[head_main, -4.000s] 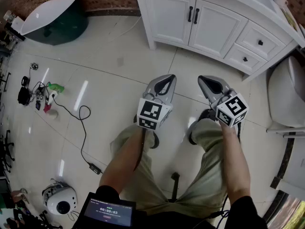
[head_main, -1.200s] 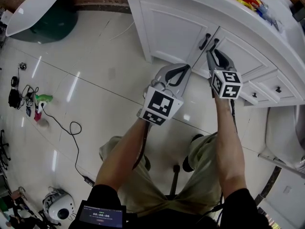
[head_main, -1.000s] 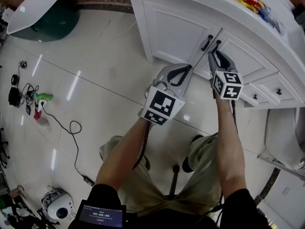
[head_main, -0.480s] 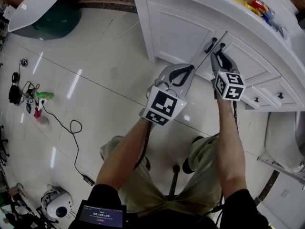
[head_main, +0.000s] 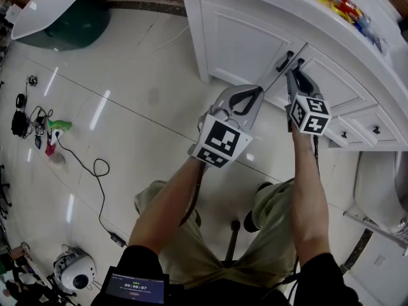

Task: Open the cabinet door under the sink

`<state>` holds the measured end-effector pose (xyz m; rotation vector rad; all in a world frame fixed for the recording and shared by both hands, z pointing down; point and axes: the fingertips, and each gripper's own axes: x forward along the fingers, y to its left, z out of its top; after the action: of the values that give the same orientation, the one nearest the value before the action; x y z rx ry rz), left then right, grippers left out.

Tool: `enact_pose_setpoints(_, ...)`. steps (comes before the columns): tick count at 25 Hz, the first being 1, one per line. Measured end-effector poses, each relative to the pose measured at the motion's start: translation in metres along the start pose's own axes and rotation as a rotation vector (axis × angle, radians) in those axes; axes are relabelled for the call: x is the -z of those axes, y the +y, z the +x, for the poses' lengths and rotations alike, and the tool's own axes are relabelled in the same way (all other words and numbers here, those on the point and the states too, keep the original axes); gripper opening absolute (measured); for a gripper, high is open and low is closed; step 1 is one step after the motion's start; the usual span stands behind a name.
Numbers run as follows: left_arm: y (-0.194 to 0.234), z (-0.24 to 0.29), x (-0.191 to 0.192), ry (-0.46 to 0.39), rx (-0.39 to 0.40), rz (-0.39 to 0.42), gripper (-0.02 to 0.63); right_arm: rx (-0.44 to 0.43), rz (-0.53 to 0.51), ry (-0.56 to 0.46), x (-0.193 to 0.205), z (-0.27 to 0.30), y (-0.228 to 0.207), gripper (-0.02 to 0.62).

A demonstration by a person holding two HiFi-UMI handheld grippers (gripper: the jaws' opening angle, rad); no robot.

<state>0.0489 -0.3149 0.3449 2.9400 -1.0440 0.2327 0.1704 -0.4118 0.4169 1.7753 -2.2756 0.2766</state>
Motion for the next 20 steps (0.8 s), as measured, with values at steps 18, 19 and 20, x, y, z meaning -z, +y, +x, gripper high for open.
enact_pose_setpoints(18, 0.0013, 0.0025, 0.0014, 0.005, 0.004, 0.009, 0.017, -0.001, 0.035, -0.013, -0.0010, 0.0031, -0.0026, 0.029)
enact_pose_setpoints(19, 0.0014, 0.0027, 0.0014, 0.004, 0.004, 0.008, 0.017, -0.001, 0.039, -0.015, -0.0011, 0.0035, -0.0028, 0.029)
enact_pose_setpoints(20, 0.0016, 0.0029, 0.0016, 0.005, 0.004, 0.008, 0.017, -0.001, 0.042, -0.017, -0.0012, 0.0040, -0.0032, 0.029)
